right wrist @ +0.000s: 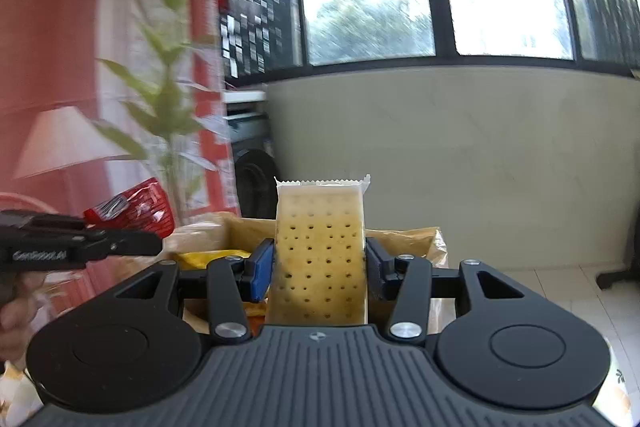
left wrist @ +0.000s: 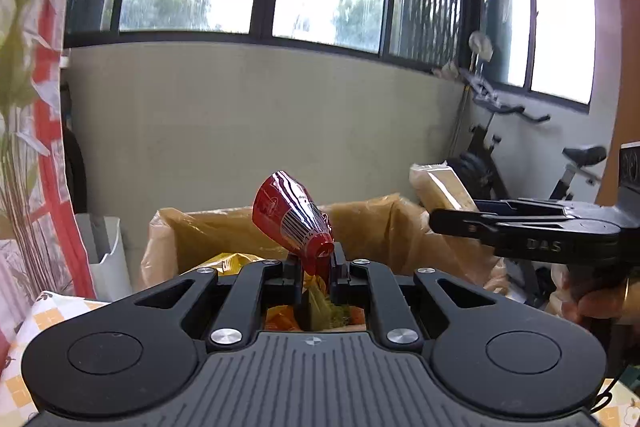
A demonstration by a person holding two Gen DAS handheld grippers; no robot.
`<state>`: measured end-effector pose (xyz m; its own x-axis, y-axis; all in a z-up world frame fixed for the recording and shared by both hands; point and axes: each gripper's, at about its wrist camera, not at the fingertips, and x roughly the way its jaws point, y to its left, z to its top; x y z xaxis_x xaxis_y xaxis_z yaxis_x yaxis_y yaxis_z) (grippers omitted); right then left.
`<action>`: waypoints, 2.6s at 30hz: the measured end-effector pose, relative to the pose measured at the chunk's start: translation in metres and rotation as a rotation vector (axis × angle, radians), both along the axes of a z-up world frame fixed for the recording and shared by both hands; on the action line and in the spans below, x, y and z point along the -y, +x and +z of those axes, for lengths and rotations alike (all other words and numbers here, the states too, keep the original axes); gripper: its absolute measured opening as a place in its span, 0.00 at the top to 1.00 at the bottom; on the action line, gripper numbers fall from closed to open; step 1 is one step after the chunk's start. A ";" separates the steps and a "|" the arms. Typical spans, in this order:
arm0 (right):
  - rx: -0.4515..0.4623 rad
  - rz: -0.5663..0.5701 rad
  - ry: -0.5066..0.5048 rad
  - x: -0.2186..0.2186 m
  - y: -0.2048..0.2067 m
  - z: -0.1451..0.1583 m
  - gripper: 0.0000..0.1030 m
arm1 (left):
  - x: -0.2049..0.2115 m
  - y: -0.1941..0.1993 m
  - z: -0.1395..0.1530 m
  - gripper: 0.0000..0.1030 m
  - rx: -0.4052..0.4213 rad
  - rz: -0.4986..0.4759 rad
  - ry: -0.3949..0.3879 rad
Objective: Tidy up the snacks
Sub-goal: 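Carry the red packet and cracker packet over the box and open both tools, then return both tools to the pile and grasp the orange candy packet with the right tool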
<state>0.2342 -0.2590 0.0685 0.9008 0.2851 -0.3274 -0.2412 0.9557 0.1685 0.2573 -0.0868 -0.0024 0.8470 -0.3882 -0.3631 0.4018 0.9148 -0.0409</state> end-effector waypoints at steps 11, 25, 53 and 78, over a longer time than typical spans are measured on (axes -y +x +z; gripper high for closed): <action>-0.137 -0.093 -0.086 -0.003 0.028 -0.027 0.52 | 0.011 0.043 -0.027 0.82 -0.095 0.029 0.084; -0.106 -0.076 -0.125 -0.007 0.004 -0.021 0.35 | -0.002 0.022 -0.019 0.40 -0.076 0.031 0.088; -0.097 0.014 -0.050 -0.004 -0.111 -0.070 0.35 | -0.081 -0.097 -0.094 0.39 -0.251 0.213 -0.028; -0.503 0.134 0.015 -0.078 -0.028 -0.176 0.37 | -0.083 -0.107 -0.138 0.44 -0.367 0.264 -0.025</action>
<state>0.2065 -0.1807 -0.1076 0.5882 0.3948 -0.7058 -0.2468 0.9187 0.3082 0.1505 -0.0035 -0.1408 0.7353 -0.1888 -0.6509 0.1095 0.9809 -0.1608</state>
